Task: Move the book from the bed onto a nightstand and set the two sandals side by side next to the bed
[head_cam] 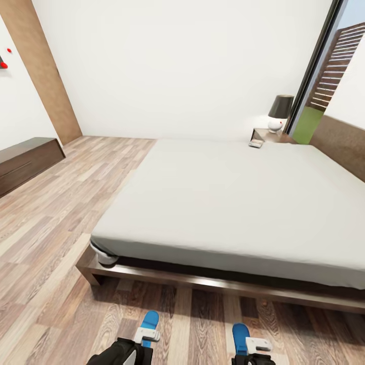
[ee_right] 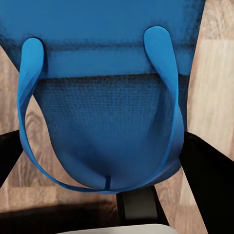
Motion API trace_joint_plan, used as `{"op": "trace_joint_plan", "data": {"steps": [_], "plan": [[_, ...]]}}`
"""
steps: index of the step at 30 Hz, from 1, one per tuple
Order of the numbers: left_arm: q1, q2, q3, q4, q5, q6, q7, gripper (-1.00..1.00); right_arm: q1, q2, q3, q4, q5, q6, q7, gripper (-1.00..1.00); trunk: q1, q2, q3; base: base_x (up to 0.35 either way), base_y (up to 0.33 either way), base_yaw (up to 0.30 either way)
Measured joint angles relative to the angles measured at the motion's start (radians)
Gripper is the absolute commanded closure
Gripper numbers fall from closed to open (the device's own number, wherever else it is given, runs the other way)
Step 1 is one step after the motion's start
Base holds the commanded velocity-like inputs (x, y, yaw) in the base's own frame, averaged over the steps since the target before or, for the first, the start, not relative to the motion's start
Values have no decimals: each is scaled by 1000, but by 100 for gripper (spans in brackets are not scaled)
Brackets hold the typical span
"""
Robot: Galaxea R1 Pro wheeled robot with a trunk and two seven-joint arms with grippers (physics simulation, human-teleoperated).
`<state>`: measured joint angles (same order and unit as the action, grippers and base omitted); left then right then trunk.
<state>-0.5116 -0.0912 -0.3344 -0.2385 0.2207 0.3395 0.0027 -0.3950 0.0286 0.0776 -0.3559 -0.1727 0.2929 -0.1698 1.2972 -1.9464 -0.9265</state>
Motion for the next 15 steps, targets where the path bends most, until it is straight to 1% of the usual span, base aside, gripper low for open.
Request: {"op": "trace_joint_plan", "data": {"steps": [3, 8, 15], "plan": [[0, 1, 0, -2, 0, -3, 0, 100, 0, 1, 0, -2, 1, 0, 0, 100, 12, -21, -9, 0, 0, 0], [-2, 3, -1, -3, -2, -38, 0, 100, -1, 1, 0, -3, 1, 0, 0, 100, 31, -56, -25, 0, 0, 0], [-28, 4, -2, -5, -4, -56, 1, 100, -14, 2, 1, -4, 0, 0, 0, 100, 58, -105, -47, 0, 0, 0]]}}
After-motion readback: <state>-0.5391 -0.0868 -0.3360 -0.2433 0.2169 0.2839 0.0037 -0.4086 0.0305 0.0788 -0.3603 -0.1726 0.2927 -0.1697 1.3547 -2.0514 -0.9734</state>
